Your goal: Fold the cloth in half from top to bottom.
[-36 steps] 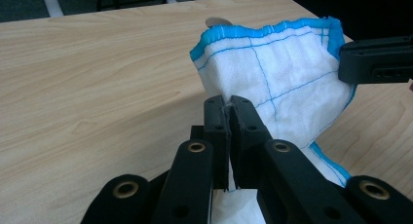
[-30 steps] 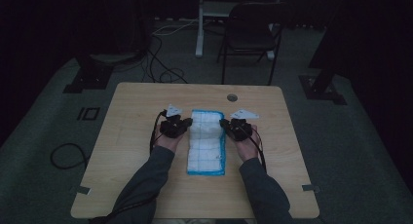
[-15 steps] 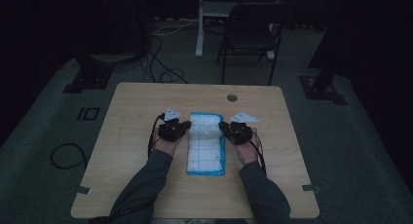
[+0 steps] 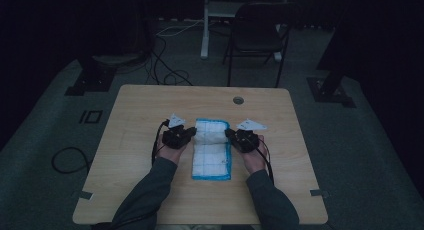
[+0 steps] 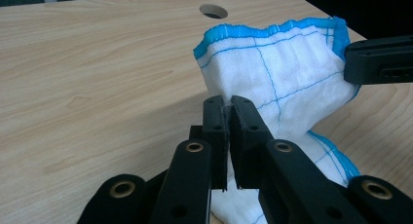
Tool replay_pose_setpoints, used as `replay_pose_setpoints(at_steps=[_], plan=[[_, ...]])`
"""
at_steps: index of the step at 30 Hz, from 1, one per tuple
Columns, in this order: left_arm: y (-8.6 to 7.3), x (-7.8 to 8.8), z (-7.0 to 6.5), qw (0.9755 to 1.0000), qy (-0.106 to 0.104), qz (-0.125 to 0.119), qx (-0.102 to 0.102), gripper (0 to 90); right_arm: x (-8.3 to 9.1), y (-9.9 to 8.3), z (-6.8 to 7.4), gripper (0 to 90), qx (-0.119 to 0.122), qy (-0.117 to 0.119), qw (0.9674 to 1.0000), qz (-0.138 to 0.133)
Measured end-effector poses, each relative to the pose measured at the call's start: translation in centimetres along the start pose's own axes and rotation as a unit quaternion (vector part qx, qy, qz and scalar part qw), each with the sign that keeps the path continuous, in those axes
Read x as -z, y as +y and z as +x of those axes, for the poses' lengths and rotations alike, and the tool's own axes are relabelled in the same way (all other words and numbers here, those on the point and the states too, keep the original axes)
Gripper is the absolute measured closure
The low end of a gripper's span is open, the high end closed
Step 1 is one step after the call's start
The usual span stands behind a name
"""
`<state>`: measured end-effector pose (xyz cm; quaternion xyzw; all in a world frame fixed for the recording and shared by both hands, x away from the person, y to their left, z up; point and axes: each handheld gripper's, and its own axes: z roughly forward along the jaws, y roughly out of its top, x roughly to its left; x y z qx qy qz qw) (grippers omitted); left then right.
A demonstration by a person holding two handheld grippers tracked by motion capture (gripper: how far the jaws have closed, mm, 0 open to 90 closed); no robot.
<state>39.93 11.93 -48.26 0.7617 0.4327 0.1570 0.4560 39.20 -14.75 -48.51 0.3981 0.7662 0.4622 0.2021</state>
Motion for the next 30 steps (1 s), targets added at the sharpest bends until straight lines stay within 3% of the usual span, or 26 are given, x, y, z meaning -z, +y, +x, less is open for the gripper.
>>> replay_pose_setpoints(at_steps=[13,17,24,30], plan=[[-1.0,0.3,-0.3,0.9999,-0.008,-0.002,0.014,85.2,0.2,-0.8,0.3,84.6,-0.003,0.002,1.0000,0.000],[-1.2,0.4,-0.3,0.9997,-0.010,-0.003,0.023,80.0,0.3,-1.0,0.4,84.7,-0.002,0.002,1.0000,0.000],[-0.5,0.8,-0.2,0.9992,-0.011,-0.019,0.032,70.2,0.4,-1.3,0.4,84.7,-0.002,0.003,1.0000,0.001],[0.5,1.1,-0.3,0.9990,-0.011,-0.031,0.032,67.1,0.5,-1.5,0.5,84.7,-0.001,0.003,1.0000,0.000]])
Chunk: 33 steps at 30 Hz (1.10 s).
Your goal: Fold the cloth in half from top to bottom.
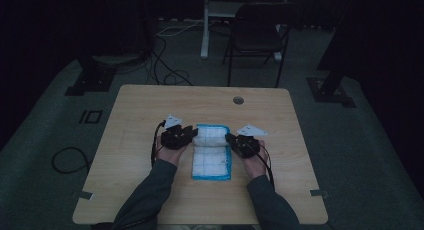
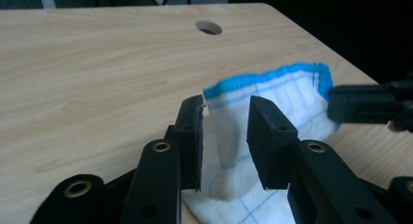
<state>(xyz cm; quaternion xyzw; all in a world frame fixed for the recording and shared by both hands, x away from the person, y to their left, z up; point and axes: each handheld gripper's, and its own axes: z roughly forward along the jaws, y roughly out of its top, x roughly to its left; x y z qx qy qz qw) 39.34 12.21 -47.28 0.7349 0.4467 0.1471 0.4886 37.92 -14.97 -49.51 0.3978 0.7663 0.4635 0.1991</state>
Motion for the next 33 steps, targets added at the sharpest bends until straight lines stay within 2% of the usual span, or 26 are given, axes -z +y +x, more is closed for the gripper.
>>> replay_pose_setpoints(at_steps=[9,18,26,33], plan=[[1.2,-0.2,0.1,0.9999,0.000,-0.007,0.012,65.4,0.1,-0.2,0.3,84.7,0.008,-0.002,1.0000,0.002],[2.3,0.0,0.1,0.9998,0.005,-0.014,0.010,65.7,0.4,-0.4,0.6,84.7,0.013,0.000,0.9999,-0.001],[1.9,-0.6,0.3,0.9999,0.003,0.012,0.011,65.9,0.5,-0.7,0.7,84.6,0.013,0.002,0.9999,0.002],[1.4,-0.5,0.0,0.9998,-0.003,0.019,0.011,65.8,0.7,-0.9,1.0,84.5,0.016,0.003,0.9999,0.001]])
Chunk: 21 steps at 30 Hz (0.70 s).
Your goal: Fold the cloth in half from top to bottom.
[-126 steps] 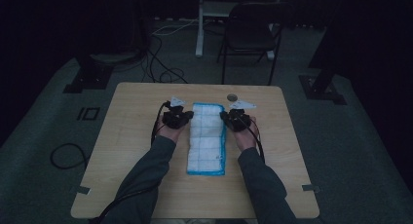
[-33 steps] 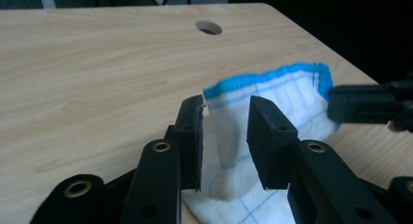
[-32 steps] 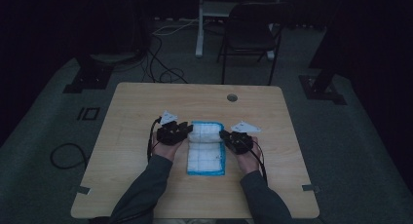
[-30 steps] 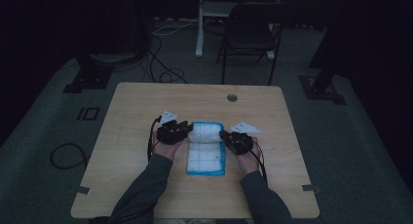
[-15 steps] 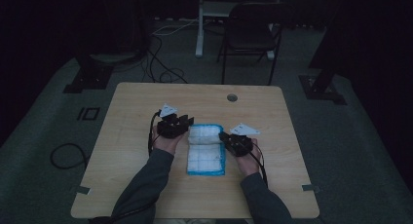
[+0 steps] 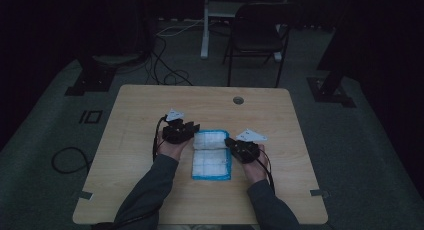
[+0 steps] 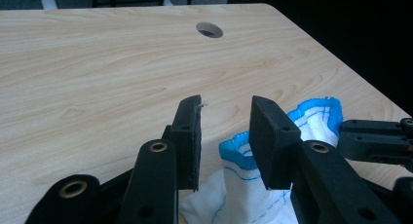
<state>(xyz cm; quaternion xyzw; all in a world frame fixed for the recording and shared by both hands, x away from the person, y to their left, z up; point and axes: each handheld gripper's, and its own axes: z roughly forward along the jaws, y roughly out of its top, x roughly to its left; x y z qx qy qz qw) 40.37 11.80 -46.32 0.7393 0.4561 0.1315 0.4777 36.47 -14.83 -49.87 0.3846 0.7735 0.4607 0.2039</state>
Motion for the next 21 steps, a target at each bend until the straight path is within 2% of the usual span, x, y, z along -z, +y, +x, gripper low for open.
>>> replay_pose_setpoints(at_steps=[16,21], plan=[[-1.7,0.4,-0.5,0.9999,-0.009,0.009,0.004,65.7,0.5,-1.5,0.7,84.2,-0.006,0.007,0.9999,0.004],[-2.5,0.2,-0.2,0.9998,-0.007,0.017,0.009,65.7,0.5,-2.1,1.0,83.6,0.003,0.011,0.9998,0.015]])
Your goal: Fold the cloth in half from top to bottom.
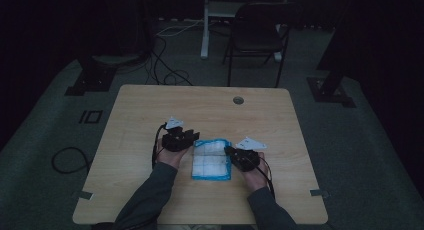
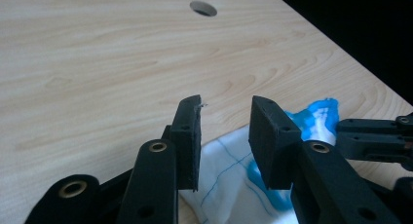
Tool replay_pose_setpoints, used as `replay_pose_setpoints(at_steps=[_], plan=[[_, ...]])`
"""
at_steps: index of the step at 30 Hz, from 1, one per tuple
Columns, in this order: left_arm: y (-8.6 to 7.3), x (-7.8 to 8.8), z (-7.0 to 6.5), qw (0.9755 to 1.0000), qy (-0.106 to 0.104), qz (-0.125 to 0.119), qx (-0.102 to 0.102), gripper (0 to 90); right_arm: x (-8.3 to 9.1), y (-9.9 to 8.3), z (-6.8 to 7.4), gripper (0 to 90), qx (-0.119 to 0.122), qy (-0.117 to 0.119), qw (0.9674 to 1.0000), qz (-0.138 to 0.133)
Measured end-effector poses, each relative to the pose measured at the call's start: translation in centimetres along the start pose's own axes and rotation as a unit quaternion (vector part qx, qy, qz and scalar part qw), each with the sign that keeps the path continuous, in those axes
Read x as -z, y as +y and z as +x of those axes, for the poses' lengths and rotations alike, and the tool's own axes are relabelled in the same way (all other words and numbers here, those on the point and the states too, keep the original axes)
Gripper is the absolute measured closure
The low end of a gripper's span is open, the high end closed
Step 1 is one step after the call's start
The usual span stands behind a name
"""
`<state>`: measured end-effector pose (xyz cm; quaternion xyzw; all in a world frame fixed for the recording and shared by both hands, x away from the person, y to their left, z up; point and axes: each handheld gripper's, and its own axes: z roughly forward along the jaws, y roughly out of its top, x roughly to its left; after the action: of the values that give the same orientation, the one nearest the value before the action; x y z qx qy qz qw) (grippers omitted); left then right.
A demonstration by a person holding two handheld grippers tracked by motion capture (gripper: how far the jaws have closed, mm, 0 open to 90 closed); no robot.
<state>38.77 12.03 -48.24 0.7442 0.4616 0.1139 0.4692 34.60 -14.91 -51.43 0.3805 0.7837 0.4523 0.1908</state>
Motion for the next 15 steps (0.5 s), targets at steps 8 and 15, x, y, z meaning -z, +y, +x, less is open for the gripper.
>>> replay_pose_setpoints(at_steps=[8,15], plan=[[-1.5,-0.4,-0.2,0.9998,-0.004,0.017,0.000,65.6,0.6,-0.6,0.2,77.1,0.003,0.008,1.0000,0.004],[-3.2,-0.7,-0.4,0.9993,-0.009,0.036,0.000,65.6,1.3,-1.0,-0.1,77.0,-0.002,0.007,1.0000,0.001]])
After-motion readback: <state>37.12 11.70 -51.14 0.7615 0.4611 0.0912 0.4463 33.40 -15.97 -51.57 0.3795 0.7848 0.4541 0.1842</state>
